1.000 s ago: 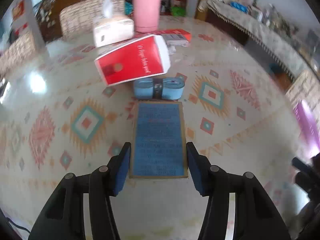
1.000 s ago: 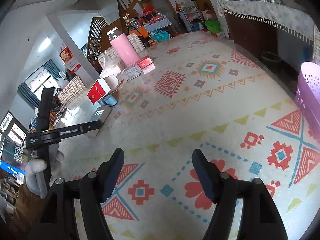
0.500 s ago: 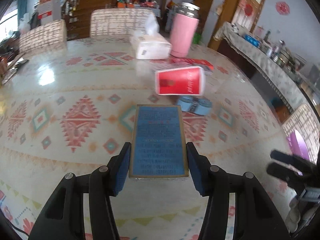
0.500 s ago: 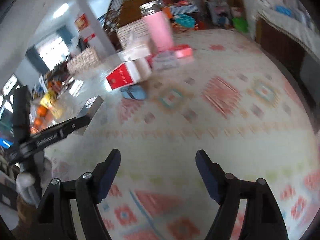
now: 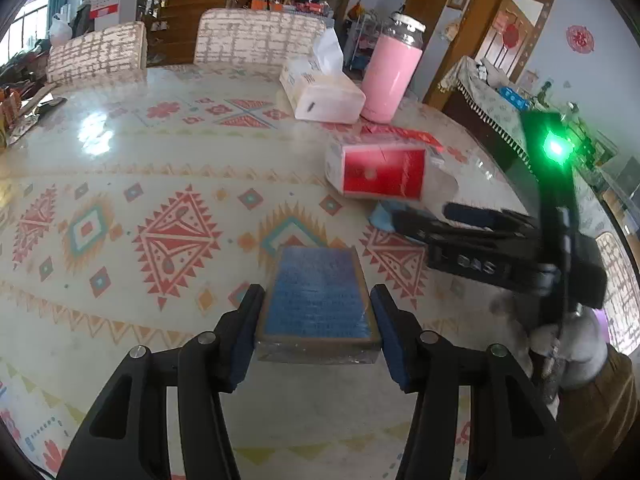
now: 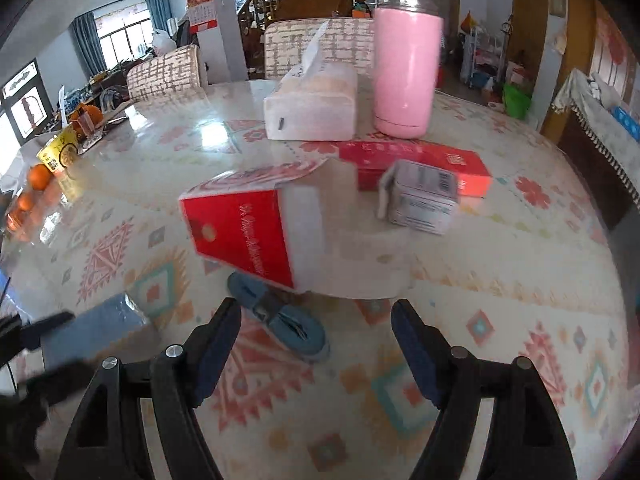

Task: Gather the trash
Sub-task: 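Grasp the blue booklet with the left tool while the right grasps the light blue clip, then carry both items to the purple basket and open both tools to drop them, then move the left tool back to the table and grasp the red-white mosquito coil box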

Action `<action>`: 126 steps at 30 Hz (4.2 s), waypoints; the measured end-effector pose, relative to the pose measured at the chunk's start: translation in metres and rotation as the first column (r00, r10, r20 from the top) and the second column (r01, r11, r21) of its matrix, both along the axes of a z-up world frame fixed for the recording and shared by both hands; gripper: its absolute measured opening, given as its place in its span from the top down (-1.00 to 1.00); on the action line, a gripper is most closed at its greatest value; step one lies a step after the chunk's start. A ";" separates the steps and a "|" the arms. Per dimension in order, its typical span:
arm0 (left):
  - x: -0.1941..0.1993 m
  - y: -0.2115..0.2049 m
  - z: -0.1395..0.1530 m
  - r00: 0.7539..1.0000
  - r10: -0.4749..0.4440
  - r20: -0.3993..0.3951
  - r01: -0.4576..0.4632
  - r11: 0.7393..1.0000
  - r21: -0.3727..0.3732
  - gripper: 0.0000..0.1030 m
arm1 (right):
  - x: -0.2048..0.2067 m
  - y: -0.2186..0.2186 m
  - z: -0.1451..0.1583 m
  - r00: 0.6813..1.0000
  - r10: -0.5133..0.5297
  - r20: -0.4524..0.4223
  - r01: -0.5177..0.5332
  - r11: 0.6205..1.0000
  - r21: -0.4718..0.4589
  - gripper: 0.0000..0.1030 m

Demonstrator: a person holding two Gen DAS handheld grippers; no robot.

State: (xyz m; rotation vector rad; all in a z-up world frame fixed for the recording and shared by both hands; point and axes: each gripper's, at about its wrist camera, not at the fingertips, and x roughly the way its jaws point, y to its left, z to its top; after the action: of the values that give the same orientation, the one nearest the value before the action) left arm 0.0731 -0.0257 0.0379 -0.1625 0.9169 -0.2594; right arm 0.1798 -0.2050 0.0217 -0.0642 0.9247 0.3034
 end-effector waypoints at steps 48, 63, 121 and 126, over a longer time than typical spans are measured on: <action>-0.022 -0.020 0.006 0.996 -0.047 0.070 0.046 0.999 0.016 -0.30 | -0.286 -0.123 0.031 0.933 -0.355 -0.053 0.358 0.905 0.231 0.67; -0.002 -0.031 -0.025 0.998 -0.049 -0.044 0.051 0.998 0.038 -0.58 | -0.297 -0.138 0.011 0.949 -0.310 -0.051 0.311 0.901 0.302 0.67; -0.093 -0.323 0.067 0.853 -0.521 0.041 0.518 0.853 0.069 -0.42 | -0.323 -0.330 0.053 0.840 -0.536 0.078 0.454 0.775 0.439 -0.23; -0.040 -0.211 0.063 0.953 -0.304 0.012 0.302 0.950 0.074 -0.42 | -0.288 -0.268 0.042 0.894 -0.442 0.066 0.359 0.798 0.484 -0.32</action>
State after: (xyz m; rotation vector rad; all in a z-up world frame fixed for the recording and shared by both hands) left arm 0.0330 -0.2371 0.1010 0.0496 0.9256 -0.5121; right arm -0.1078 -0.4733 0.0640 0.5383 0.6466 0.1083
